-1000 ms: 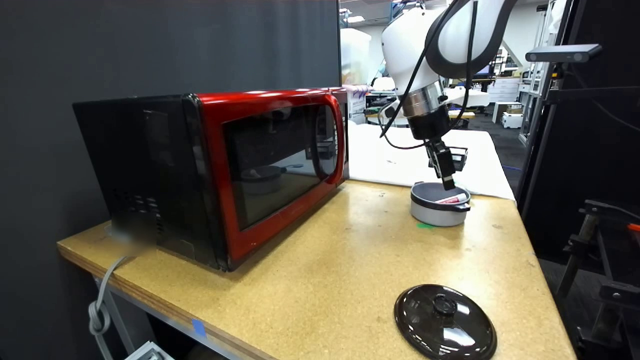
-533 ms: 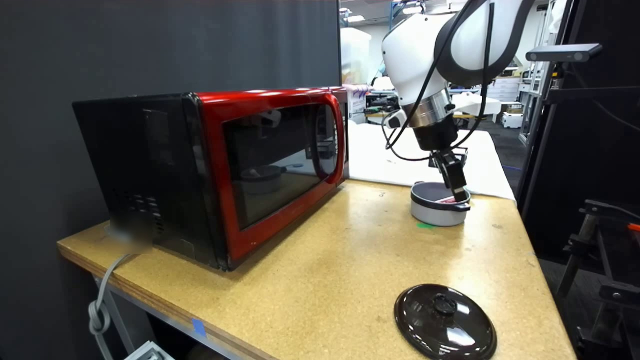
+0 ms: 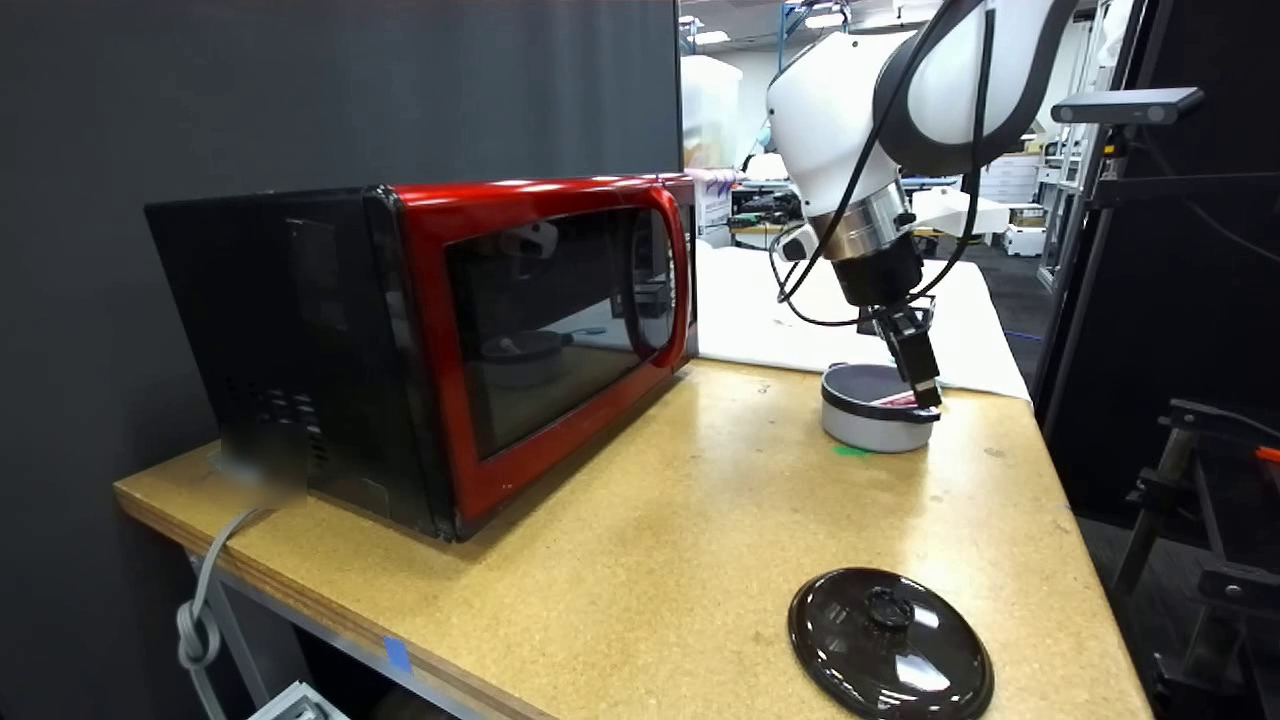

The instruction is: Pick the marker from the bowl and put it on the table, then open the microwave and pick the black object and put it in

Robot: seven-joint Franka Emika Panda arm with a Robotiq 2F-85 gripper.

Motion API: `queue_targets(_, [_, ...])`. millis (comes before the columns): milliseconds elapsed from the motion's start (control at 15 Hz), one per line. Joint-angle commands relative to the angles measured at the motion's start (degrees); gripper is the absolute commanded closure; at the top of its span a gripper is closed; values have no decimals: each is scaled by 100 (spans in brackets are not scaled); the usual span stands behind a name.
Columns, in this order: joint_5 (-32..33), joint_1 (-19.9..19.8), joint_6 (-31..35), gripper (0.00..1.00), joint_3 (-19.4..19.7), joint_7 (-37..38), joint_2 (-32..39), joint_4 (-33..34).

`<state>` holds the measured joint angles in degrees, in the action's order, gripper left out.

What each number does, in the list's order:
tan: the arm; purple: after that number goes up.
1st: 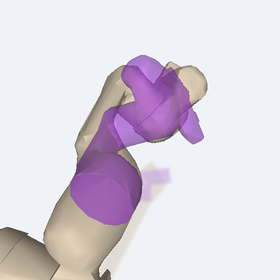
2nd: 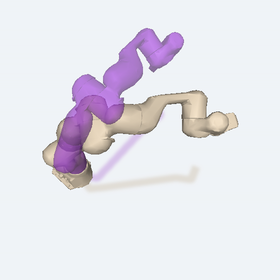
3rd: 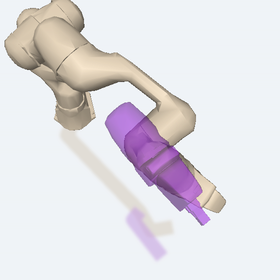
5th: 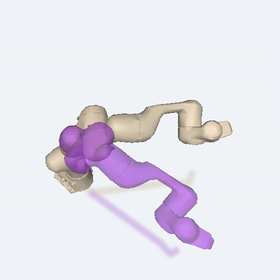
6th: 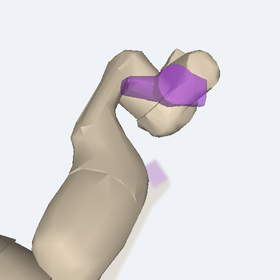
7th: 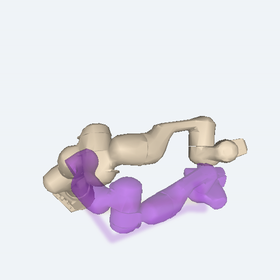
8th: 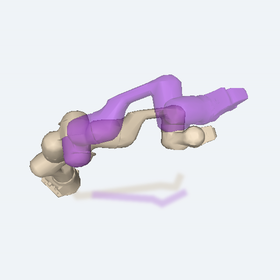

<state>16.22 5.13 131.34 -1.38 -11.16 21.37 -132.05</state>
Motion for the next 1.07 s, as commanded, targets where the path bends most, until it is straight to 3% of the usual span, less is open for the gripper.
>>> queue_targets(0, [-61, -54, -56, 31, -81, 57, -96, -67])
queue_targets(133, [-99, -60, -20, 29, -96, 67, -96, -73])
queue_targets(267, [-78, -50, 131, 18, -84, 175, -101, -98])
queue_targets(333, [-96, -271, -170, 12, 0, -295, -78, 375])
queue_targets(467, [-169, -381, -408, 9, 68, -444, -157, 721])
queue_targets(667, [-107, -544, -631, 18, 189, -532, -179, 1280])
queue_targets(1000, [-97, -522, -804, 14, 130, -452, -341, 1289])
